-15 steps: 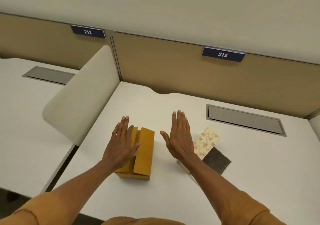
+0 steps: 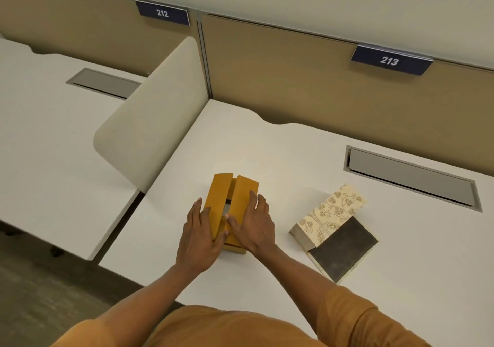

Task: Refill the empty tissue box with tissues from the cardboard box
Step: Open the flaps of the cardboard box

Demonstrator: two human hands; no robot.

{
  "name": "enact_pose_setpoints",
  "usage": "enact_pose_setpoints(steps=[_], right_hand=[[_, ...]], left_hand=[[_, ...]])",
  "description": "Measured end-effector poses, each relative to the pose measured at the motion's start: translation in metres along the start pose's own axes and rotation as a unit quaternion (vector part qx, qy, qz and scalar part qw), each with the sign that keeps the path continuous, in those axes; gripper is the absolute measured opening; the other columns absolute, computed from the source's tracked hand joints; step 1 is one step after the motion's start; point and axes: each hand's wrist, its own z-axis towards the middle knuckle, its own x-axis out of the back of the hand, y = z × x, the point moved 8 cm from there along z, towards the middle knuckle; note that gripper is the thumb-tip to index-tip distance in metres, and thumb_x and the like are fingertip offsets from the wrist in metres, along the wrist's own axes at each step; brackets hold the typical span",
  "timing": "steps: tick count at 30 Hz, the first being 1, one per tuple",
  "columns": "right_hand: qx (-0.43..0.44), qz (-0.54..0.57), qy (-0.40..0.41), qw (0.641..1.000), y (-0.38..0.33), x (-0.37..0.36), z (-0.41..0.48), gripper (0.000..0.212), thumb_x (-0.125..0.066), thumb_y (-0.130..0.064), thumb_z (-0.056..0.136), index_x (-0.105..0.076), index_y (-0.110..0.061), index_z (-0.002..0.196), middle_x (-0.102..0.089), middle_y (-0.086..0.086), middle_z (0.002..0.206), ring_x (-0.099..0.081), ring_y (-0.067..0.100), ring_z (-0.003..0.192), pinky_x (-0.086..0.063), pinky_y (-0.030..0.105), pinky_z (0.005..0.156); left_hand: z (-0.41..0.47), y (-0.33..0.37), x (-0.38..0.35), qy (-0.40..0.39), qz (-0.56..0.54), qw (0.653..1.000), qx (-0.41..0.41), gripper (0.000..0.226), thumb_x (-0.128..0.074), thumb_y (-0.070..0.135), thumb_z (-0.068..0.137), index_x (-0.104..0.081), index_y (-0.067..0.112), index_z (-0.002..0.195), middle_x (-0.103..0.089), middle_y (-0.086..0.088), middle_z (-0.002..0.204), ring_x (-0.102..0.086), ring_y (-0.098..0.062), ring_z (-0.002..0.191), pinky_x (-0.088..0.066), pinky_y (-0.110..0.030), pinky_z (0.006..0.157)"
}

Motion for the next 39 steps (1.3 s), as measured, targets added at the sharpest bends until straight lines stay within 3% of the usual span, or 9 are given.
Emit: enact_pose_setpoints(steps=[4, 10, 17, 22, 27, 31, 34, 37, 39], right_hand=[[-0.025, -0.001, 0.002, 1.0, -0.003, -0.003, 0.005, 0.111, -0.06, -0.076, 0.091, -0.014, -0.014, 0.17, -0.033, 0.017, 0.17, -0.042, 0.039, 0.152, -0.055, 0.055, 0.106], [-0.05, 0.03, -0.002, 0.998, -0.008, -0.003, 0.008, 0.107, -0.067, -0.067, 0.09, -0.017, -0.013, 0.168, -0.041, 0.016, 0.162, -0.049, 0.04, 0.145, -0.056, 0.054, 0.101], [-0.072, 0.147, -0.015, 0.986, 0.009, 0.01, 0.005, 0.089, -0.075, -0.049, 0.094, -0.03, -0.015, 0.162, -0.052, 0.014, 0.159, -0.06, 0.038, 0.138, -0.054, 0.049, 0.105], [-0.061, 0.22, -0.019, 0.973, 0.029, 0.03, -0.004, 0.067, -0.073, -0.027, 0.101, -0.037, -0.017, 0.157, -0.069, 0.013, 0.14, -0.073, 0.022, 0.105, -0.062, 0.041, 0.092], [-0.078, 0.219, -0.013, 0.973, 0.052, 0.036, -0.008, 0.066, -0.072, -0.006, 0.1, -0.038, -0.014, 0.156, -0.073, 0.011, 0.128, -0.068, 0.004, 0.084, -0.061, 0.031, 0.078], [-0.098, 0.18, -0.004, 0.979, 0.067, 0.035, -0.012, 0.089, -0.081, -0.007, 0.094, -0.026, -0.011, 0.164, -0.063, 0.018, 0.148, -0.07, 0.033, 0.122, -0.063, 0.047, 0.1], [-0.099, 0.12, -0.014, 0.988, 0.071, 0.035, -0.011, 0.106, -0.086, -0.01, 0.09, -0.017, -0.015, 0.17, -0.045, 0.018, 0.157, -0.057, 0.036, 0.137, -0.058, 0.056, 0.11], [-0.067, 0.026, -0.033, 0.997, 0.069, 0.034, -0.007, 0.103, -0.087, -0.018, 0.091, -0.022, -0.024, 0.171, -0.026, 0.017, 0.17, -0.04, 0.036, 0.153, -0.054, 0.055, 0.116], [-0.026, -0.041, -0.047, 0.998, 0.064, 0.032, -0.004, 0.095, -0.086, -0.024, 0.092, -0.03, -0.028, 0.169, -0.013, 0.015, 0.176, -0.025, 0.036, 0.162, -0.05, 0.052, 0.121]], left_hand=[[-0.009, -0.005, -0.005, -0.003, -0.066, 0.997, 0.04, 0.068, -0.059, 0.045, 0.108, -0.036, 0.01, 0.161, -0.017, -0.011, 0.179, -0.043, -0.036, 0.156, -0.062, -0.054, 0.103], [-0.013, -0.008, -0.002, 0.0, -0.072, 0.996, 0.049, 0.066, -0.064, 0.038, 0.107, -0.037, 0.008, 0.161, -0.023, -0.013, 0.178, -0.047, -0.036, 0.153, -0.062, -0.051, 0.105], [-0.013, 0.0, 0.018, 0.058, -0.109, 0.991, 0.05, 0.046, -0.05, 0.031, 0.106, -0.055, 0.008, 0.145, -0.051, -0.01, 0.16, -0.06, -0.032, 0.134, -0.057, -0.051, 0.106], [-0.01, -0.006, 0.028, 0.115, -0.148, 0.98, 0.072, 0.037, -0.041, 0.02, 0.109, -0.059, 0.005, 0.137, -0.069, -0.013, 0.128, -0.07, -0.031, 0.108, -0.062, -0.051, 0.091], [0.001, -0.021, 0.039, 0.156, -0.18, 0.962, 0.132, 0.028, -0.043, 0.003, 0.113, -0.061, 0.002, 0.133, -0.074, -0.018, 0.113, -0.071, -0.04, 0.092, -0.059, -0.049, 0.075], [0.014, -0.043, 0.048, 0.157, -0.168, 0.95, 0.21, 0.03, -0.044, -0.002, 0.109, -0.056, -0.003, 0.136, -0.071, -0.029, 0.119, -0.07, -0.049, 0.102, -0.06, -0.059, 0.082], [0.021, -0.055, 0.051, 0.147, -0.139, 0.949, 0.242, 0.041, -0.052, -0.004, 0.105, -0.049, -0.001, 0.146, -0.061, -0.028, 0.141, -0.067, -0.051, 0.114, -0.059, -0.061, 0.089], [0.026, -0.06, 0.046, 0.112, -0.054, 0.966, 0.227, 0.067, -0.063, -0.007, 0.098, -0.042, 0.01, 0.16, -0.042, -0.023, 0.161, -0.066, -0.048, 0.118, -0.058, -0.058, 0.088], [0.03, -0.064, 0.039, 0.077, 0.014, 0.975, 0.208, 0.069, -0.071, -0.003, 0.095, -0.051, 0.017, 0.158, -0.027, -0.022, 0.173, -0.056, -0.044, 0.137, -0.049, -0.057, 0.11]])
